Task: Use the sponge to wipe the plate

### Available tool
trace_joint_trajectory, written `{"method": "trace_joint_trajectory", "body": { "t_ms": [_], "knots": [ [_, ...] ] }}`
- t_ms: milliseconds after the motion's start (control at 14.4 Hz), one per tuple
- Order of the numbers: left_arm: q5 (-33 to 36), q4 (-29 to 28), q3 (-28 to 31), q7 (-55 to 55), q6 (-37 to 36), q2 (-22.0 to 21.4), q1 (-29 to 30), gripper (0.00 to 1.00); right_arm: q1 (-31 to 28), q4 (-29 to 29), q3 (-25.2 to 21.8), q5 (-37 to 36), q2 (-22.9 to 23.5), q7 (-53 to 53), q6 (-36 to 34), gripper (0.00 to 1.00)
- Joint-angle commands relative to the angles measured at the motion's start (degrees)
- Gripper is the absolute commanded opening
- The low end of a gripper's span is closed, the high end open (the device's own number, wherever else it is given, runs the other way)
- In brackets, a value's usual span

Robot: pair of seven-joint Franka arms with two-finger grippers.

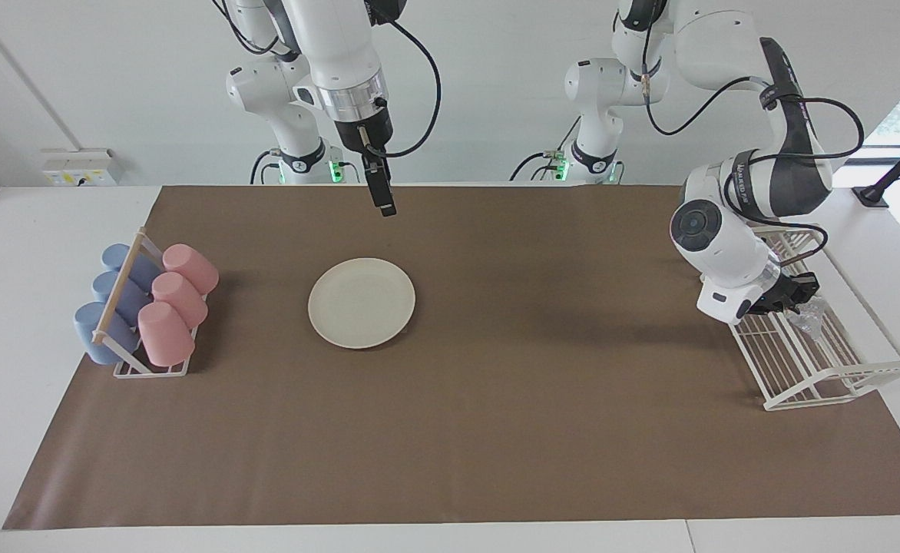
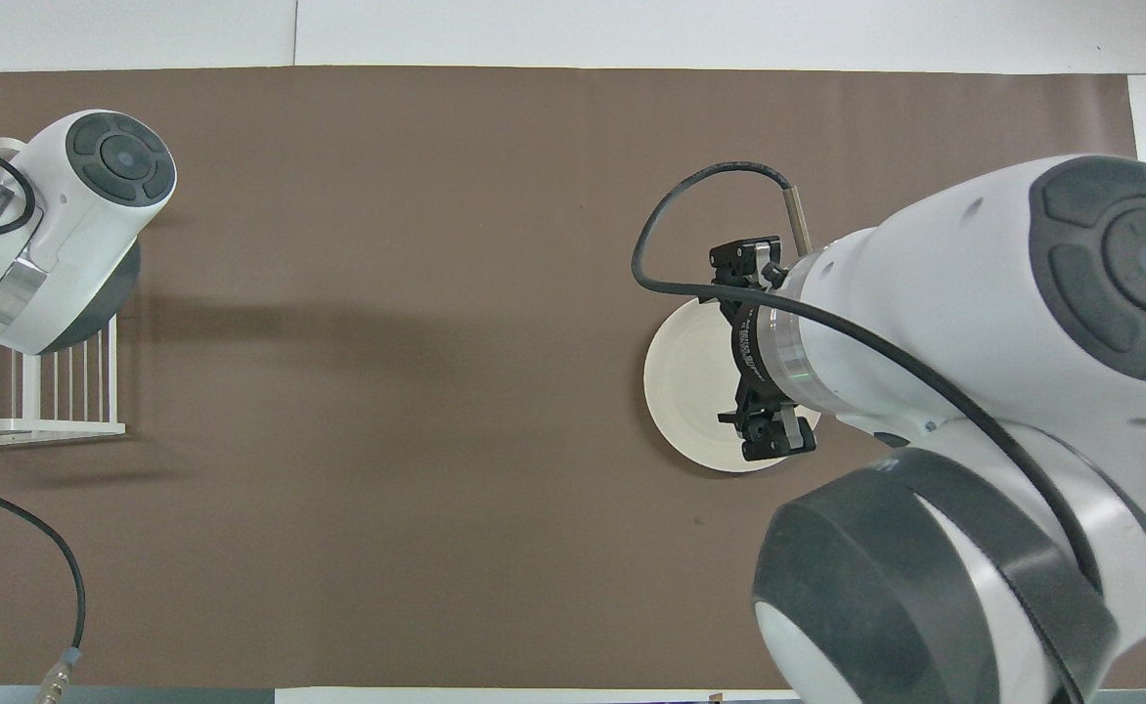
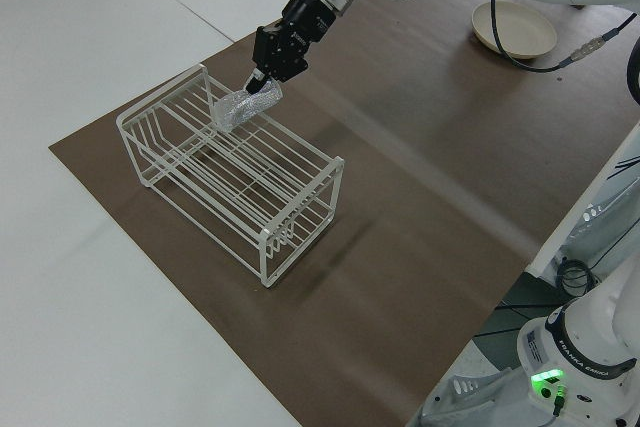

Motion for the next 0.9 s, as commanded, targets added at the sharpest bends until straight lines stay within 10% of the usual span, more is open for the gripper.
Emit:
{"method": "trace_joint_trajectory", "body": {
  "t_ms": [0,208,831],
  "knots": [
    [0.1,3.3,-0.2,0.9,-4.3,-0.7,-0.7,0.0,-0.1,7.4,0.6,-1.0,4.8,1.9,-4.2,1.0],
    [-9.7,10.4,-1.5,3.7,-13.1,-1.1,-1.6,0.0,1.8,25.8,0.6,-2.4,16.6,2.0,-16.8,1.0],
    [-64.4,17.7,-1.8,3.1,-24.4,-7.9,5.1,0.0,4.3,24.4,0.7,0.1,16.4,4.6,-11.5,1.0]
  ]
}}
